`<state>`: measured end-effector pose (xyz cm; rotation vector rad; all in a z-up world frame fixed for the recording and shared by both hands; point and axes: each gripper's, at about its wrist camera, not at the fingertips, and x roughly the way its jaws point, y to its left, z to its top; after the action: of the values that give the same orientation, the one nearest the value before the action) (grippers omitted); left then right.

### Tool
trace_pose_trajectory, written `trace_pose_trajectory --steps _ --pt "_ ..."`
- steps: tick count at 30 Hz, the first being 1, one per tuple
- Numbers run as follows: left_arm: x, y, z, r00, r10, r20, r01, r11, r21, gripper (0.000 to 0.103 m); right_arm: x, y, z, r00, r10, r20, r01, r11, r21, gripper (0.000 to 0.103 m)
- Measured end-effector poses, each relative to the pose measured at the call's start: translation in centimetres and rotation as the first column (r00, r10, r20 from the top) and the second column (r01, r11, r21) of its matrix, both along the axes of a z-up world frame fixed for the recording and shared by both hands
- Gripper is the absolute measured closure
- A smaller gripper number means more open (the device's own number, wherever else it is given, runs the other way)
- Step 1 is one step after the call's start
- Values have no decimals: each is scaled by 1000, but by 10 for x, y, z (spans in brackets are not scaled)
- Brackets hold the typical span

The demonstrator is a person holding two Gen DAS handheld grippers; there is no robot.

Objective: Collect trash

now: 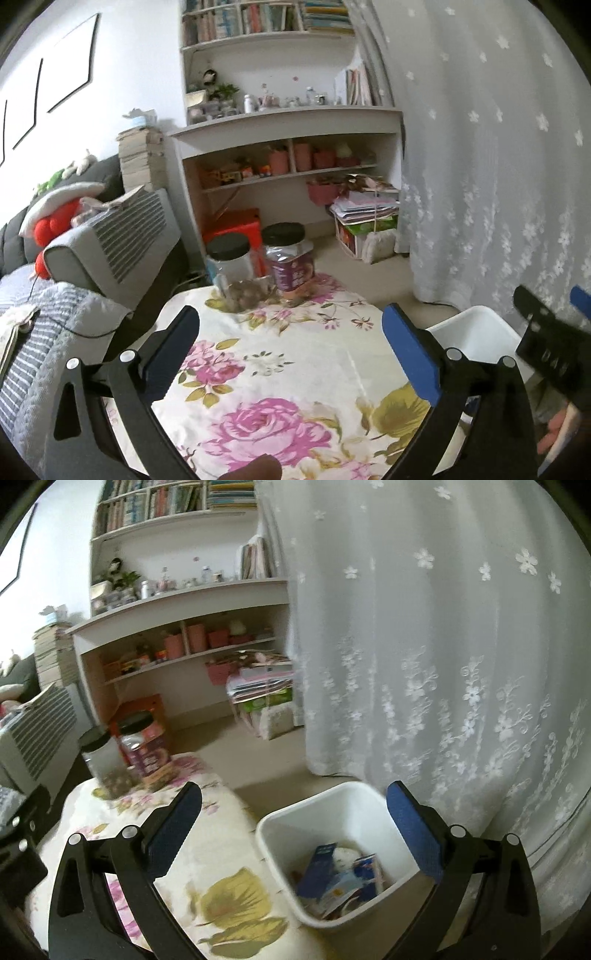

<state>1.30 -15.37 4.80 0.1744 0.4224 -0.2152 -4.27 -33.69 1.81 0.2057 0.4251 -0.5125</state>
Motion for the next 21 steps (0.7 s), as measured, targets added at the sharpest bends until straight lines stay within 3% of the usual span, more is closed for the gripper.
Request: trace_pose_trajectory --steps 10,15,21 --pt "10 64 -23 990 85 -110 -94 992 -80 7 9 62 -9 997 71 18 -70 995 -67 7" --pt "13 82 -25 987 111 -116 -122 989 -89 7 17 83 -13 994 105 14 -102 985 -142 7" --pt "15 94 -24 984 135 -120 -147 984 -102 7 20 96 -12 991 133 18 -128 978 -162 7"
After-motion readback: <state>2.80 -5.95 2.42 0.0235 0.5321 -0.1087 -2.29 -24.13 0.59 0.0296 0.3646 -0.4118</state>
